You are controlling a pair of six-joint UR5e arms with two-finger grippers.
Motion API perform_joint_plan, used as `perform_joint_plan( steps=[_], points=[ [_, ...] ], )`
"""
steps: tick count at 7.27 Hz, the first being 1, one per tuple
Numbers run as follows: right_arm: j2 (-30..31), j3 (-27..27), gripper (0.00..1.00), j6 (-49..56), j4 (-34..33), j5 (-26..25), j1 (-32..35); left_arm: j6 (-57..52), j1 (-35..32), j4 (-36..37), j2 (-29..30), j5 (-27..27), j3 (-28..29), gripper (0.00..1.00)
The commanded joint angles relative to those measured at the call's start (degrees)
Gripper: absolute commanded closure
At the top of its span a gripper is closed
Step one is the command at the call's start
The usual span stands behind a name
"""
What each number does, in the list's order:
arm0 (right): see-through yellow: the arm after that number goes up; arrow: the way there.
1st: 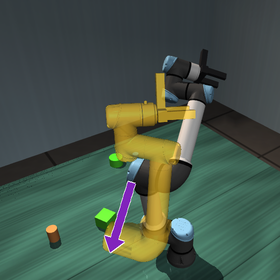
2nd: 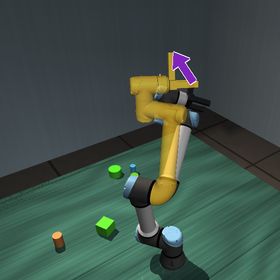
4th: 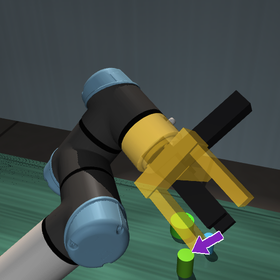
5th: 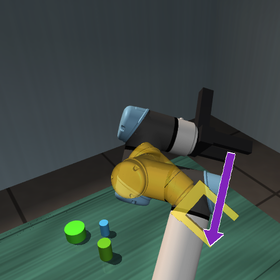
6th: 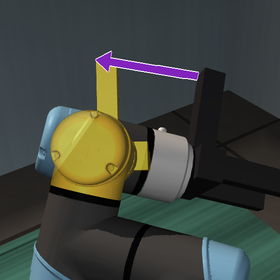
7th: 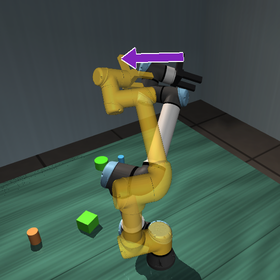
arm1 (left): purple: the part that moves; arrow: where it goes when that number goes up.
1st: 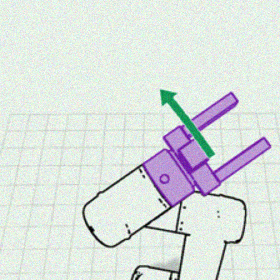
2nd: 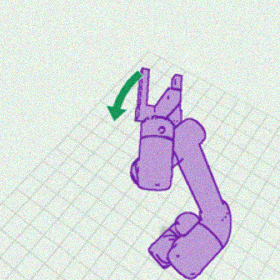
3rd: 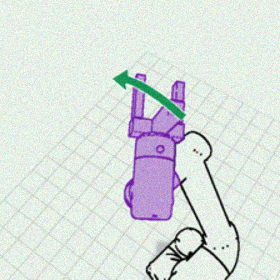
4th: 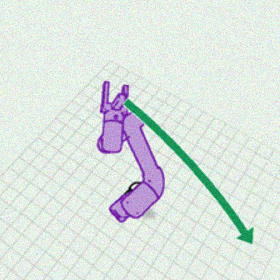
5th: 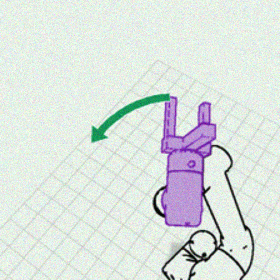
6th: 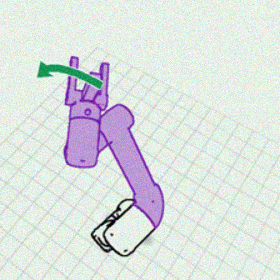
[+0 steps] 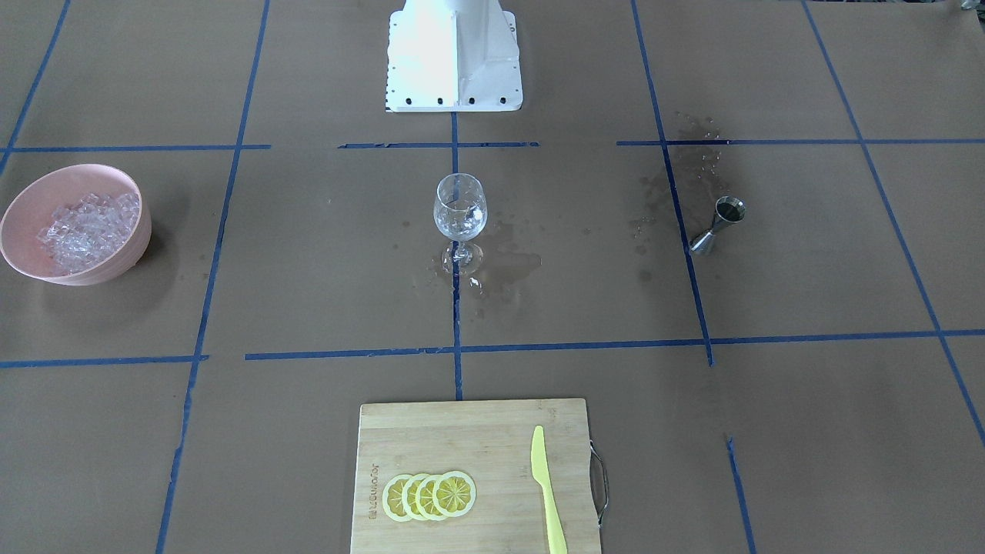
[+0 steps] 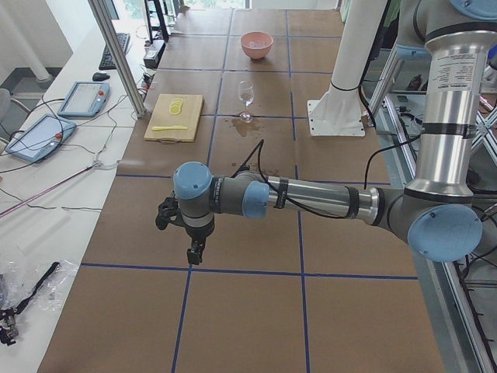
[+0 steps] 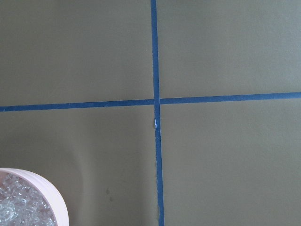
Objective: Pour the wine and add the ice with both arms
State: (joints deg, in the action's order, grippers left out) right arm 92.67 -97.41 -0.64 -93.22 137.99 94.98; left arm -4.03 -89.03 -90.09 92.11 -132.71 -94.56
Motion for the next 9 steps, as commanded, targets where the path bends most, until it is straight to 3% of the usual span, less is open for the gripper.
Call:
perform_joint_plan(
  steps=[1, 3, 5, 7, 9],
  points=[
    [0.14, -0.32, 0.00, -0.06, 0.05, 0.00, 0.03, 0.07, 0.00, 0.00, 0.00, 0.00, -0.53, 0.00],
    [0.14, -1.63, 0.00, -0.41, -0.03, 0.00, 0.03, 1.03, 0.00, 0.09, 1.05, 0.00, -6.57, 0.00],
    [0.23, -2.25, 0.00, -0.50, -0.12, 0.00, 0.03, 10.91, 0.61, 0.26, 1.67, 0.17, -15.96, 0.00],
    [-0.12, -2.34, 0.00, -0.59, -0.04, 0.00, -0.23, 24.34, 8.13, 0.09, 1.15, 0.79, -24.93, 0.00],
    [-0.82, -3.65, 0.00, -1.03, 0.05, -0.35, -0.50, 36.04, 15.69, -2.78, -2.79, 6.47, -33.63, 0.00]
  ],
)
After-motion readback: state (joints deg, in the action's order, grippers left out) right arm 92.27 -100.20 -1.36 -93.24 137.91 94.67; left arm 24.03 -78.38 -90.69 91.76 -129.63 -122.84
